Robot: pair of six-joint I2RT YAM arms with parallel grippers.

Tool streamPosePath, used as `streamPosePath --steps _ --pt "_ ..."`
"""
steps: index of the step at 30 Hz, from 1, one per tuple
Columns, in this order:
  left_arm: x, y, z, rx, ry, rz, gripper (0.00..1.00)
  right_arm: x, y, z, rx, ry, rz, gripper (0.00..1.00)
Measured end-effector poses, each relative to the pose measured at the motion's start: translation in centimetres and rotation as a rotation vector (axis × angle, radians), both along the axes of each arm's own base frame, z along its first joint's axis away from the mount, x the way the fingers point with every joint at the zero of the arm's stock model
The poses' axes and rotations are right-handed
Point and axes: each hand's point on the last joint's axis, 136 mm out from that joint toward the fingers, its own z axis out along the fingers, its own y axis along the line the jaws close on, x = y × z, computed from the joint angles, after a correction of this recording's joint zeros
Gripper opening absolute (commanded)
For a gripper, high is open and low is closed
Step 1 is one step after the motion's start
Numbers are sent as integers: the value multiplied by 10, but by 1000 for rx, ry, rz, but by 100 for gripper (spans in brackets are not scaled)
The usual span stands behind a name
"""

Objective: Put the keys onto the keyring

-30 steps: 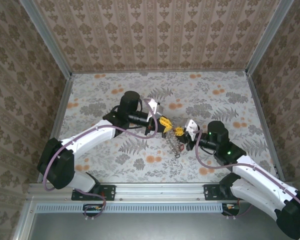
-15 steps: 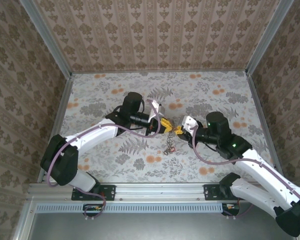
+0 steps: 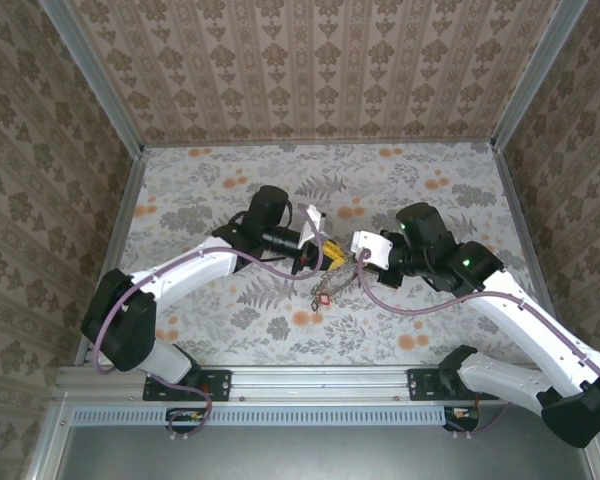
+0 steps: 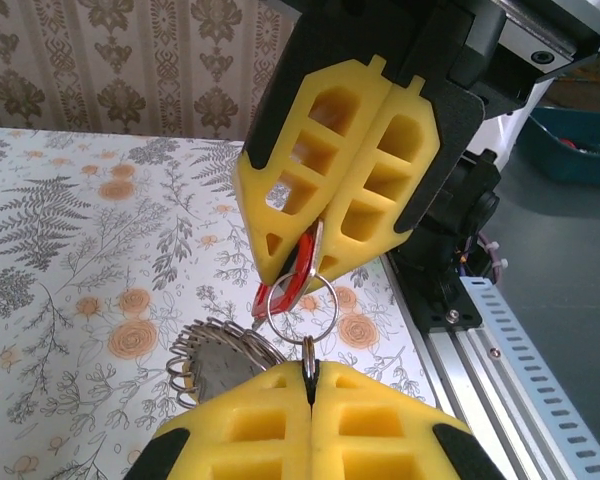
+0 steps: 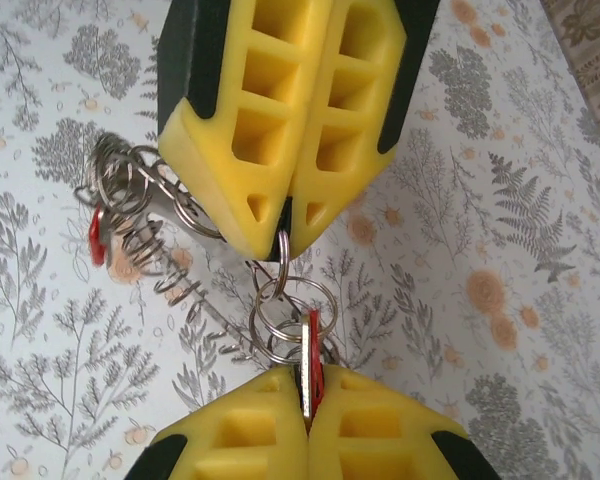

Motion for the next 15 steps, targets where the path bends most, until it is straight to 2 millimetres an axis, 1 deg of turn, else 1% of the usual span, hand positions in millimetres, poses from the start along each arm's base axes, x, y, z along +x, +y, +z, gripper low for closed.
streamPosePath --steps 5,7,10,11,13,15 --pt "3 -9 -8 21 33 -23 19 4 3 3 -116 -81 57 0" --pt "7 -12 -14 38 61 -24 21 7 1 3 -177 -129 76 0" --pt "14 -13 -26 67 130 -14 25 14 -7 4 -281 -207 102 0" --pt "18 -12 -30 78 158 -3 30 15 -10 4 -315 -232 113 0" --pt "25 -9 -32 85 192 23 34 19 -16 4 -381 -278 137 0" --pt "35 -6 -28 73 212 51 99 22 -23 7 -452 -336 164 0"
